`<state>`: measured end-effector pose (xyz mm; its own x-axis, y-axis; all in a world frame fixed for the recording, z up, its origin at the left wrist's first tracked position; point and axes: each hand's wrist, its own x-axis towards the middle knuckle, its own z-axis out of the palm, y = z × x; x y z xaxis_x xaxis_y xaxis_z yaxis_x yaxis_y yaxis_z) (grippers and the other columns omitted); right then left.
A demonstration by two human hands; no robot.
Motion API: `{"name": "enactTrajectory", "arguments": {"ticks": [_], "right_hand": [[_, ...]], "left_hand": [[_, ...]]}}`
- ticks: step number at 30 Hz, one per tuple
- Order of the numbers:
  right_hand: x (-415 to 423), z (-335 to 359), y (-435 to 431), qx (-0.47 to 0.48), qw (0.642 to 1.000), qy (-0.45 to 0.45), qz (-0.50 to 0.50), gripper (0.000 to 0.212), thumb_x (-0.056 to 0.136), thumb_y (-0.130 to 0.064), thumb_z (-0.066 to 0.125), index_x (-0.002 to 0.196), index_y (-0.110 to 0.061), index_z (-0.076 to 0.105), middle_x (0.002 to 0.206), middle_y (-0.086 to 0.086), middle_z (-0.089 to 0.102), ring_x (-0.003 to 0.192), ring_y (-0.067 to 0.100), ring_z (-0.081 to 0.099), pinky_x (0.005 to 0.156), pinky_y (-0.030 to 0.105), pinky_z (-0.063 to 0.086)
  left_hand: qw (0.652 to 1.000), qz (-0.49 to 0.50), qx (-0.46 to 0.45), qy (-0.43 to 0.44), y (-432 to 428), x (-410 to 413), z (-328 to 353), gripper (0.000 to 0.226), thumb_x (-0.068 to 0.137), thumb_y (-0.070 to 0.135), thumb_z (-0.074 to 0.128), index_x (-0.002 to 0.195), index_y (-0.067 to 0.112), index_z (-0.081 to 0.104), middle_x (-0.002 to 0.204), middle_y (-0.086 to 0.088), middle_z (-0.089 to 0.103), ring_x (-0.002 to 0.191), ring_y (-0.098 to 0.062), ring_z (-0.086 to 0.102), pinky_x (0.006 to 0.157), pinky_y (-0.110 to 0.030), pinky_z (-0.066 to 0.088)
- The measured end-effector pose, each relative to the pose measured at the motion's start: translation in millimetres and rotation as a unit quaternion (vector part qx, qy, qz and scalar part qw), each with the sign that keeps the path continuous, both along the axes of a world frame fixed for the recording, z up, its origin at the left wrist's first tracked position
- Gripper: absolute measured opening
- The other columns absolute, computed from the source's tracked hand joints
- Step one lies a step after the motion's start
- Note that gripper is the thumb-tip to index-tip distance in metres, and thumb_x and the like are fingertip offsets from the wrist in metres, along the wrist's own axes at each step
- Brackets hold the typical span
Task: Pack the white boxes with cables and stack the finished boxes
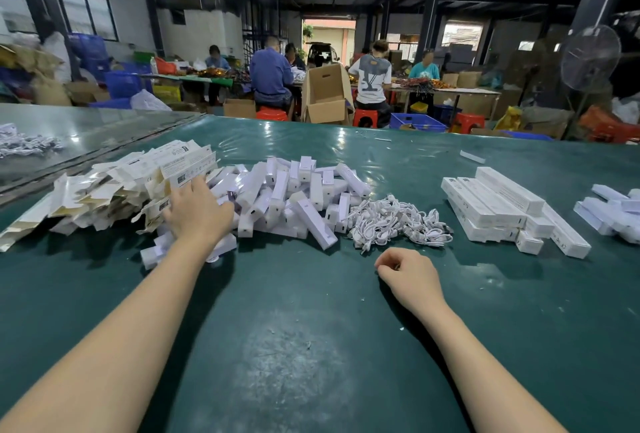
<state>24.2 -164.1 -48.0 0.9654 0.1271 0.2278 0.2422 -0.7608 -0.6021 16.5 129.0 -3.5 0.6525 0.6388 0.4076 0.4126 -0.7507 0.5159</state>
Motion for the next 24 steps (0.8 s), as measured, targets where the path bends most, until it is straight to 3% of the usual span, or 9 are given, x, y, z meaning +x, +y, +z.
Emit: {"name": "enactTrajectory", "arguments": {"ticks": [5,10,14,17,19,21,24], "right_hand": [[0.1,-0.9,0.3,-0.001,1.0,0.003,0.001,0.019,0.077,-0.011,0.055,0.071,-0.029,0.061,0.078,-0.01,0.063,0.08,0.014,0.057,0.068,0.025,0.039],[0.5,-1.5,0.8,0.001,1.0,0.01,-0.003,0.019,0.077,-0.013,0.055,0.069,-0.029,0.06,0.078,-0.01,0.064,0.082,0.016,0.058,0.069,0.025,0.041],[0.7,-1.2,1.5,0.005,1.0,0.014,-0.005,0.019,0.077,-0.013,0.055,0.069,-0.029,0.06,0.078,-0.009,0.063,0.083,0.017,0.059,0.071,0.025,0.042],[-0.6,-0.3,1.4,0.003,1.0,0.014,-0.002,0.019,0.077,-0.013,0.055,0.069,-0.029,0.06,0.077,-0.009,0.063,0.084,0.017,0.059,0.07,0.025,0.042],[-2.3,-0.1,1.1,0.004,1.0,0.014,-0.003,0.019,0.077,-0.013,0.055,0.069,-0.03,0.06,0.077,-0.009,0.063,0.083,0.017,0.059,0.07,0.026,0.042],[-4.0,0.7,2.7,0.038,0.999,0.005,0.002,0.02,0.077,-0.01,0.056,0.069,-0.028,0.062,0.074,-0.008,0.063,0.079,0.016,0.059,0.068,0.024,0.041],[-8.1,5.0,9.4,0.17,0.985,-0.005,0.034,0.012,0.08,-0.008,0.062,0.078,-0.02,0.066,0.074,-0.003,0.064,0.073,0.014,0.057,0.065,0.017,0.041]], "left_hand": [[0.991,0.049,0.085,0.09,30.0,10.7,-3.8,0.047,0.083,0.033,0.056,0.12,0.005,0.05,0.149,-0.015,0.016,0.134,-0.032,0.015,0.105,-0.046,0.02],[0.992,0.066,0.052,0.094,37.5,17.0,0.3,0.051,0.082,0.039,0.063,0.117,0.004,0.051,0.154,-0.012,-0.007,0.133,-0.038,0.019,0.105,-0.048,0.024],[0.988,0.059,0.01,0.142,40.9,20.9,4.7,0.047,0.084,0.036,0.057,0.116,0.002,0.055,0.15,-0.02,0.018,0.134,-0.037,0.024,0.103,-0.047,0.029],[0.989,0.064,0.014,0.13,33.1,17.9,5.4,0.042,0.083,0.031,0.057,0.109,-0.002,0.059,0.143,-0.019,0.031,0.13,-0.036,0.03,0.1,-0.045,0.032],[0.994,0.071,0.01,0.082,24.4,13.2,10.5,0.048,0.081,0.03,0.059,0.114,-0.006,0.053,0.139,-0.021,0.037,0.126,-0.037,0.034,0.1,-0.046,0.032],[0.998,0.064,0.008,-0.029,9.7,5.4,18.4,0.048,0.08,0.026,0.059,0.116,-0.005,0.05,0.127,-0.021,0.046,0.116,-0.036,0.04,0.097,-0.043,0.033],[0.968,-0.045,0.014,-0.245,-39.1,-17.7,18.9,0.036,0.076,0.007,0.059,0.11,-0.003,0.053,0.113,-0.018,0.054,0.106,-0.032,0.045,0.085,-0.023,0.026]]}}
